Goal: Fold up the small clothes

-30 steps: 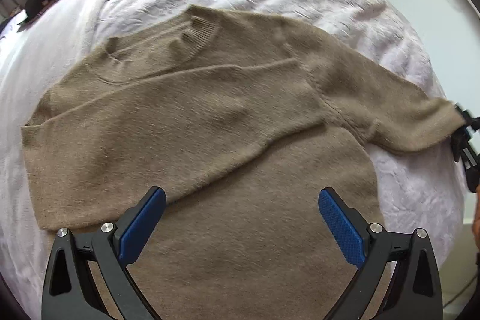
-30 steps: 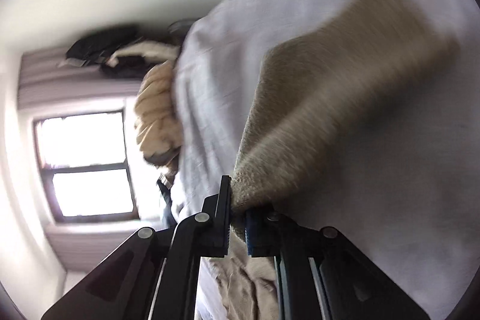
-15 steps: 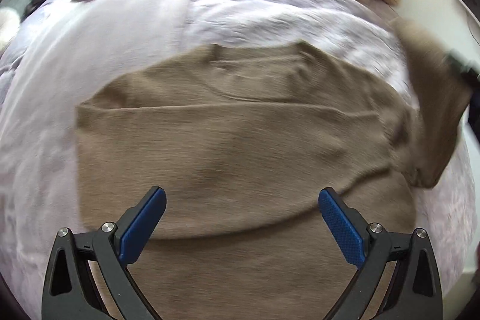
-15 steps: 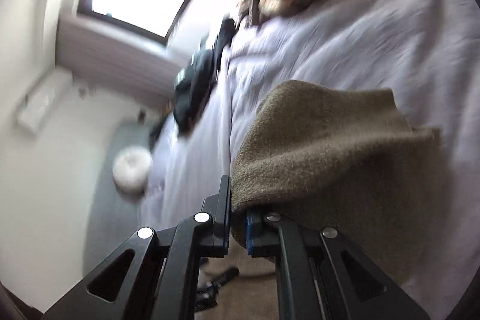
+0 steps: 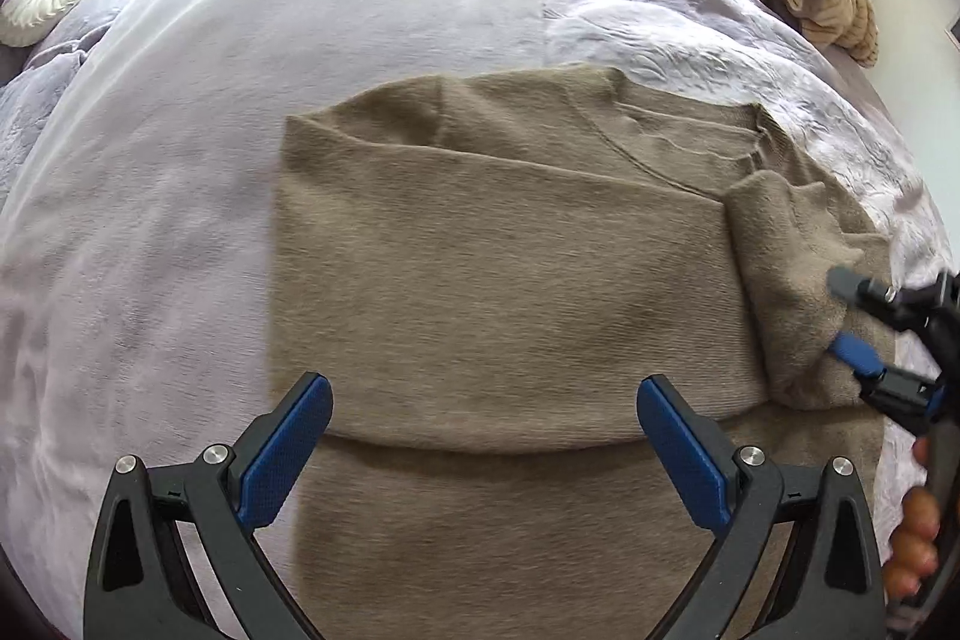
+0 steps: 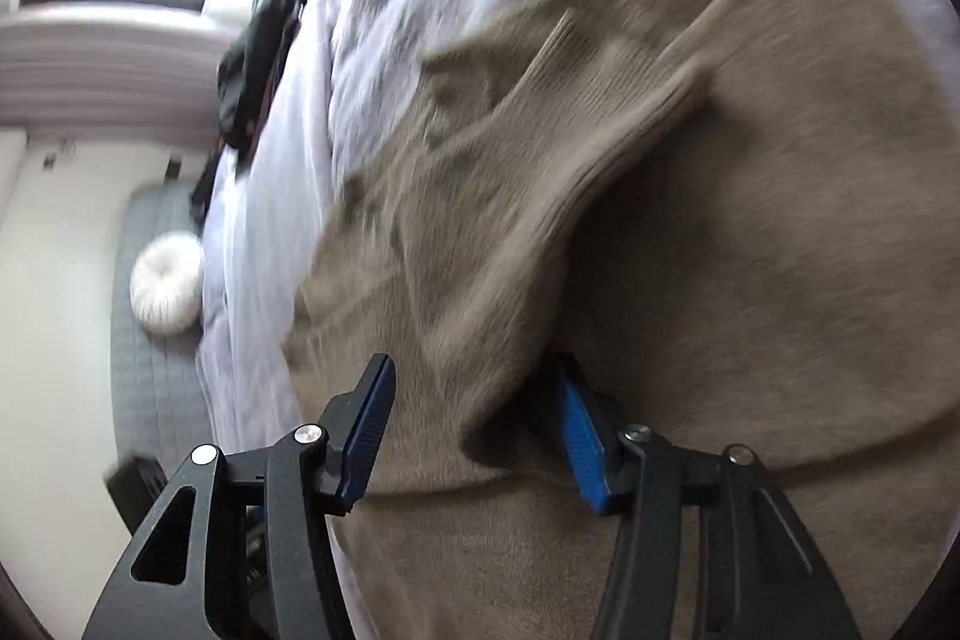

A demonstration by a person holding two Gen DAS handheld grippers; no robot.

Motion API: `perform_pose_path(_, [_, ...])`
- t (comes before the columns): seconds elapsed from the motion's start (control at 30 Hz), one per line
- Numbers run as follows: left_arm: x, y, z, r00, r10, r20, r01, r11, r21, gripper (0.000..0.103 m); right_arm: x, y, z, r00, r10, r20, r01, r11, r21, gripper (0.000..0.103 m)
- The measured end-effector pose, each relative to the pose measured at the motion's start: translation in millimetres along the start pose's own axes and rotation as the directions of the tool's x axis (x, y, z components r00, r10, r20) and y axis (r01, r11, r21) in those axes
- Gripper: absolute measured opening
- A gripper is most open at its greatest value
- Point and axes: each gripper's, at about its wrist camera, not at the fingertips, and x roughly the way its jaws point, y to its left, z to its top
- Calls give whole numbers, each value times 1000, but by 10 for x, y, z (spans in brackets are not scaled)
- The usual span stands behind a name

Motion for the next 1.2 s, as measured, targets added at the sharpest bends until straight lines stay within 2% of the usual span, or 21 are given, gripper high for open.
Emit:
perform_pose_path(0.07, [-27, 69, 22, 1000, -15, 8, 15, 1000, -8, 102, -27, -25, 108, 999, -17, 32, 16, 999, 31, 58])
perform_pose_path(0.1, [-46, 109, 37, 999, -29, 14, 29, 1000, -12, 102, -1, -12, 186, 999, -17, 51, 15, 999, 39, 49])
perform_pose_path(0.13, [-63, 148, 47, 999, -50, 19, 50, 999, -17, 102, 12, 14, 206, 998, -16, 58, 13, 999, 36, 22])
perform_pose_path(0.17, [-73, 179, 60, 997, -72, 22, 73, 997, -23, 102, 56, 104, 251, 998, -13, 61, 13, 1000, 5, 8])
perform_pose_path(0.23, [-104, 278, 78, 989, -147, 35, 148, 988, -41, 102, 91, 367, 296, 998, 5, 68, 2, 995, -100, 6])
perform_pose_path(0.3, [-110, 362, 98, 974, -221, 43, 224, 973, -63, 102, 205, 682, 213, 999, 39, 2, -37, 967, -253, 6])
perform_pose_path(0.4, [-82, 455, 119, 954, -297, 34, 299, 950, -95, 102, 494, 1021, -51, 993, -10, -117, -41, 906, -421, 6])
perform_pose_path(0.47, [-35, 466, 124, 946, -323, 21, 323, 940, -106, 102, 722, 1103, -247, 978, -70, -196, -34, 876, -482, 7])
perform_pose_path(0.6, [122, 384, 138, 930, -366, -29, 361, 926, -115, 102, 921, 1011, -477, 951, -154, -267, -1, 865, -502, 12])
perform_pose_path(0.67, [200, 311, 141, 925, -377, -52, 370, 922, -114, 102, 936, 971, -527, 941, -163, -296, -7, 866, -500, 21])
perform_pose_path(0.7, [234, 273, 147, 922, -382, -63, 374, 920, -115, 102, 920, 959, -518, 939, -155, -307, -18, 870, -493, 37])
perform_pose_path(0.73, [260, 238, 153, 919, -389, -70, 380, 918, -116, 102, 876, 953, -523, 940, -143, -310, -29, 871, -491, 59])
perform_pose_path(0.77, [277, 206, 156, 914, -399, -75, 389, 914, -119, 102, 806, 964, -526, 943, -137, -303, -34, 866, -498, 67])
perform_pose_path(0.83, [293, 179, 168, 908, -412, -82, 401, 908, -124, 102, 637, 923, -550, 947, -134, -291, -35, 861, -508, 70])
perform_pose_path(0.9, [317, 168, 178, 905, -417, -86, 404, 905, -134, 102, 464, 826, -528, 953, -133, -272, -17, 874, -486, 70])
perform_pose_path(1.0, [360, 200, 197, 899, -429, -88, 411, 896, -167, 100, 84, 440, -468, 970, -111, -214, 30, 937, -349, 70])
perform_pose_path(1.07, [388, 198, 221, 903, -416, -103, 396, 902, -172, 74, -235, 31, -402, 986, -81, -148, 53, 981, -184, 70])
perform_pose_path(1.13, [425, 208, 246, 917, -377, -128, 355, 920, -163, 37, -506, -368, -342, 995, -59, -77, 55, 997, -44, 70])
perform_pose_path(1.17, [429, 237, 266, 915, -382, -127, 360, 918, -166, 25, -610, -528, -317, 998, -56, -39, 56, 998, 13, 70])
perform_pose_path(1.2, [432, 275, 284, 906, -405, -126, 381, 907, -176, 12, -679, -636, -296, 998, -62, -11, 62, 997, 54, 70])
